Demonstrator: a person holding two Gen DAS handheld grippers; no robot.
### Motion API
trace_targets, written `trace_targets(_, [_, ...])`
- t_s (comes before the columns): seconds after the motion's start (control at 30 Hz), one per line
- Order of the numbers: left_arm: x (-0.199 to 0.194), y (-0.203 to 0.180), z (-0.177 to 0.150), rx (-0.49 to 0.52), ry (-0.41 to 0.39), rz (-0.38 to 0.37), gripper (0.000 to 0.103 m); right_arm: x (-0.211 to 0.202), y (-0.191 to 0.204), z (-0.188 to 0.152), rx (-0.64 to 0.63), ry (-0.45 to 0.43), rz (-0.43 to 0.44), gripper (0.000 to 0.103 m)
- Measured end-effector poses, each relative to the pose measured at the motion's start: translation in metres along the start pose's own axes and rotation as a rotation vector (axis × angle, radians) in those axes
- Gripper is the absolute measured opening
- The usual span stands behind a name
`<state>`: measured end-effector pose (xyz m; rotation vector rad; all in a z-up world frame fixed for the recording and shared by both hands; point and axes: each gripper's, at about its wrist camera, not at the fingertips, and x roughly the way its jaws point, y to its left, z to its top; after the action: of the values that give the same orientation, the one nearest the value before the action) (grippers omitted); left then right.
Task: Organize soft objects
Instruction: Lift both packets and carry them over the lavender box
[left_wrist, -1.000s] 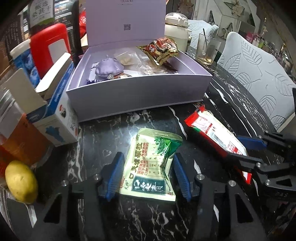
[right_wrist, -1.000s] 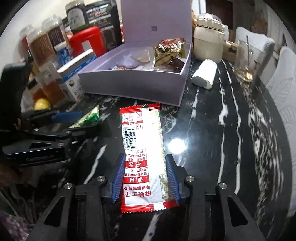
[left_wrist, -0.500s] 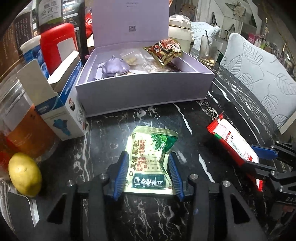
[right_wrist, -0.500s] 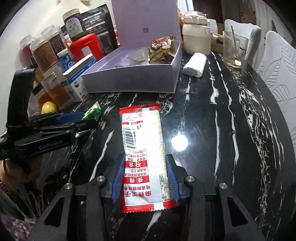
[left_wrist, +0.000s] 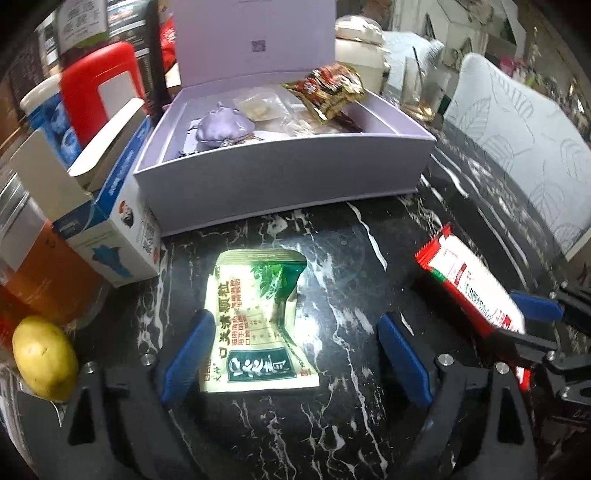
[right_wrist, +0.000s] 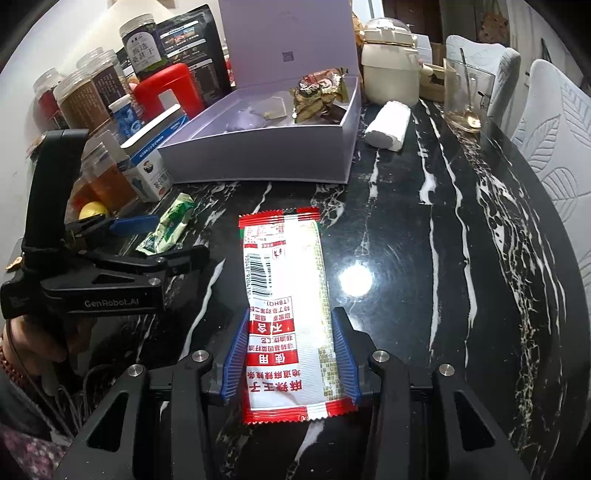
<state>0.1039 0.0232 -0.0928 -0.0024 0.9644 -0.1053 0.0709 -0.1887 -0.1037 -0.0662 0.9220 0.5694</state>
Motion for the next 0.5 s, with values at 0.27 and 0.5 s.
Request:
trace_targets(0.27, [-0.009,0.016,-0.003,-0.066,-0.040,0.021,0.091,0.001,-0.002,0.000,0.002,0.000,-0.001,0.044])
trace_targets(0.5, [0.000,0.020,-0.004,-0.052,-0.017,0.068,0.091,0.002,-0.001,0.001,-0.005,0.002,0.010,0.044])
